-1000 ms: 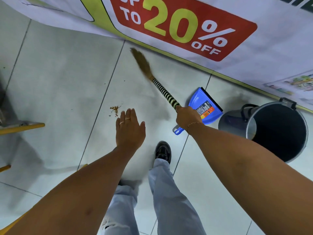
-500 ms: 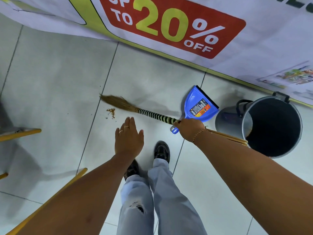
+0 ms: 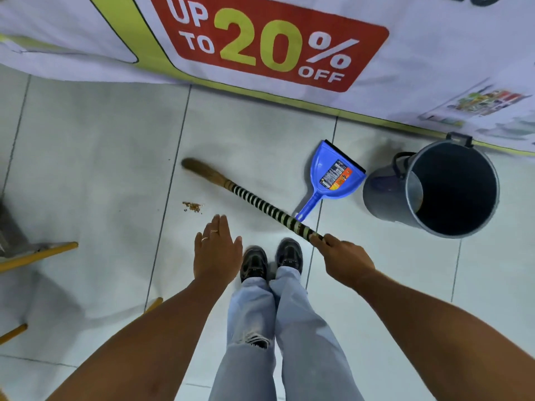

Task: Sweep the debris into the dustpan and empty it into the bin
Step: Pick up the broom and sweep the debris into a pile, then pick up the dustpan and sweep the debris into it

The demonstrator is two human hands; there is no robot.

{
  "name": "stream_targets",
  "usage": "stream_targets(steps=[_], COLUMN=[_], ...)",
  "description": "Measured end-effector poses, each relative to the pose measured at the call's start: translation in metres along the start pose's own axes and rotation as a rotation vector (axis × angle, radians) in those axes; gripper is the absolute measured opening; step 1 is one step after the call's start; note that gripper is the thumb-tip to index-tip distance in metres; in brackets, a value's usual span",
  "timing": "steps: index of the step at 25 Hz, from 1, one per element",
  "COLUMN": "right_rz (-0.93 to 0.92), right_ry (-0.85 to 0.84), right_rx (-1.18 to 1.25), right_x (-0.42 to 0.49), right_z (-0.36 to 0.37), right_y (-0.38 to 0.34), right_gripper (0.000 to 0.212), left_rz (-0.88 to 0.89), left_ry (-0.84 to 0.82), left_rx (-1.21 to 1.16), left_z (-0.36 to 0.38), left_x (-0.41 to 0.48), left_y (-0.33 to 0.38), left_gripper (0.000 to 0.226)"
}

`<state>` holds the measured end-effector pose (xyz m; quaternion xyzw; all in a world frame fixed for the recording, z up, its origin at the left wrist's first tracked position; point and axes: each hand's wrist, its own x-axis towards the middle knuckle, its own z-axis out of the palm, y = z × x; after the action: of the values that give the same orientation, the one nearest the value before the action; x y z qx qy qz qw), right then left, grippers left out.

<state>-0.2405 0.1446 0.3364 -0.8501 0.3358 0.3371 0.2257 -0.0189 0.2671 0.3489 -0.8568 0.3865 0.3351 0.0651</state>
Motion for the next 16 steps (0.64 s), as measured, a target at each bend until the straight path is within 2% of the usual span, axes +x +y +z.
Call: stream_targets(steps=[3, 6, 11, 13, 16], right_rz=[0.19, 0.404, 0.822, 0.958, 1.026], right_ry=[0.148, 0.22, 0.344, 0.417, 0.492], right_rx=[0.268, 0.548, 1.028, 1.137, 1.193], right_x=[-0.01, 0.002, 0.018, 0.028, 0.061], right_z=[0.013, 0.029, 0.055, 0.073, 0.103], right_y=[-0.014, -0.012, 0.041, 0.066, 0.096], right_gripper=[0.047, 0.046, 0.035, 0.028, 0.027], left_rz=[0.017, 0.051, 0.154, 0.194, 0.208], left_ry=[-0.014, -0.034, -0.137, -0.155, -0.172], left_rx=[0.013, 0.065, 0.116, 0.12, 0.109], left_z=[0.003, 0.017, 0.065, 0.09, 0.132], left_x=[0.005, 0.028, 0.082, 0.106, 0.145], left_y=[0.001, 0.02, 0.09, 0.123, 0.169], left_gripper=[0.062, 0.06, 0.058, 0.059, 0.057])
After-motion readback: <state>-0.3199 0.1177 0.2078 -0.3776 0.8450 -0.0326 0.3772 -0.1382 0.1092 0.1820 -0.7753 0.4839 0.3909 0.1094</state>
